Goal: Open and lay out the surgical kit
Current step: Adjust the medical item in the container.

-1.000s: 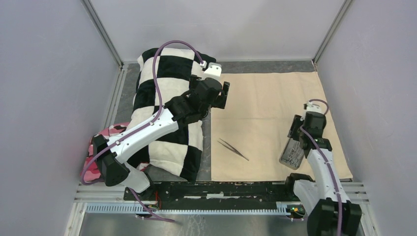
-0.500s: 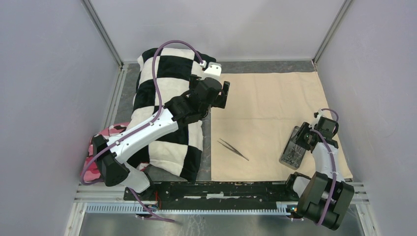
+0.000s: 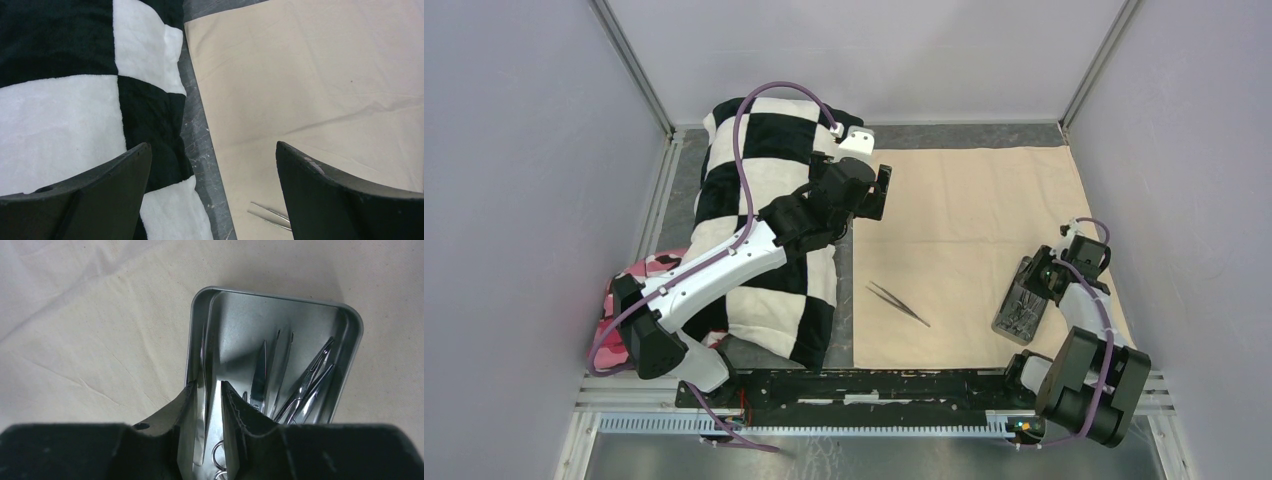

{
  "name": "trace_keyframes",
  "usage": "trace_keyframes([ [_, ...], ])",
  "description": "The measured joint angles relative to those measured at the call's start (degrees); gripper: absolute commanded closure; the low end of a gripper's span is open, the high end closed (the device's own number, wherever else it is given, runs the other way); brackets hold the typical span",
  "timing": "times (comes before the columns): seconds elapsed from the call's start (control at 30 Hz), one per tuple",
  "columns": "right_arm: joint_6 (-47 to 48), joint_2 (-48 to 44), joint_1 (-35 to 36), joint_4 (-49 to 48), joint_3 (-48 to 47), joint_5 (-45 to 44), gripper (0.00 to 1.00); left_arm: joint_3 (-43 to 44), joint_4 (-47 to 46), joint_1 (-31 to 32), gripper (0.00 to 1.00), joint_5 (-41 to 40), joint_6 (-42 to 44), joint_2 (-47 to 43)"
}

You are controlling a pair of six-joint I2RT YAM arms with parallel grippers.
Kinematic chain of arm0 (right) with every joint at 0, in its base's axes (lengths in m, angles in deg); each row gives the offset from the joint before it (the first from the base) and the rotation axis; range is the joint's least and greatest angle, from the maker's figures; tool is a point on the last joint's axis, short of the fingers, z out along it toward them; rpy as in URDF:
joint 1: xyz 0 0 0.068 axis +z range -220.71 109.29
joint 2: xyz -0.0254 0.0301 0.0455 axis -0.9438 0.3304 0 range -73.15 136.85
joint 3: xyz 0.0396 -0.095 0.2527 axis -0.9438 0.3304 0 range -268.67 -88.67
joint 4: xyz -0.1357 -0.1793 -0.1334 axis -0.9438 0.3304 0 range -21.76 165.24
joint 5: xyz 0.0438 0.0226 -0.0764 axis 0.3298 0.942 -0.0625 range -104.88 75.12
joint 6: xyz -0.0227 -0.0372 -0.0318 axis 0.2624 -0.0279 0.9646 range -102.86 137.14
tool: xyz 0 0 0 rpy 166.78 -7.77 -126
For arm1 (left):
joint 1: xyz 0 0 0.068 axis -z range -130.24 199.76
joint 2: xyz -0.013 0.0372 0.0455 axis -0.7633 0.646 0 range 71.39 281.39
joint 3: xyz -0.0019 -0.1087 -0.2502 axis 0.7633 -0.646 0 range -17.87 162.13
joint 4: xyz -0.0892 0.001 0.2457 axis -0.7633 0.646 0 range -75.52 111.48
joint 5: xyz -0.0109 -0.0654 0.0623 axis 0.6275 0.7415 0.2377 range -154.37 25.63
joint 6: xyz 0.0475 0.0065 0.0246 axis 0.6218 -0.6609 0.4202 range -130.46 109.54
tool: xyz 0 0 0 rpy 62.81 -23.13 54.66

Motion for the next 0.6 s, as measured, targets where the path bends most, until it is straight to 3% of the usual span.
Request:
trace_keyframes([
  [0.33, 0.15, 3.65, 0.04, -2.21, 0.35, -0.98, 0.8, 0.0, 0.0, 0.0, 0.0, 0.0, 0.0, 0.0],
  [0.6, 0.7, -0.92, 0.87, 1.97, -0.72, -11.87, 0.76, 0.0, -0.02, 0.0, 0.0, 0.42, 0.02, 0.0],
])
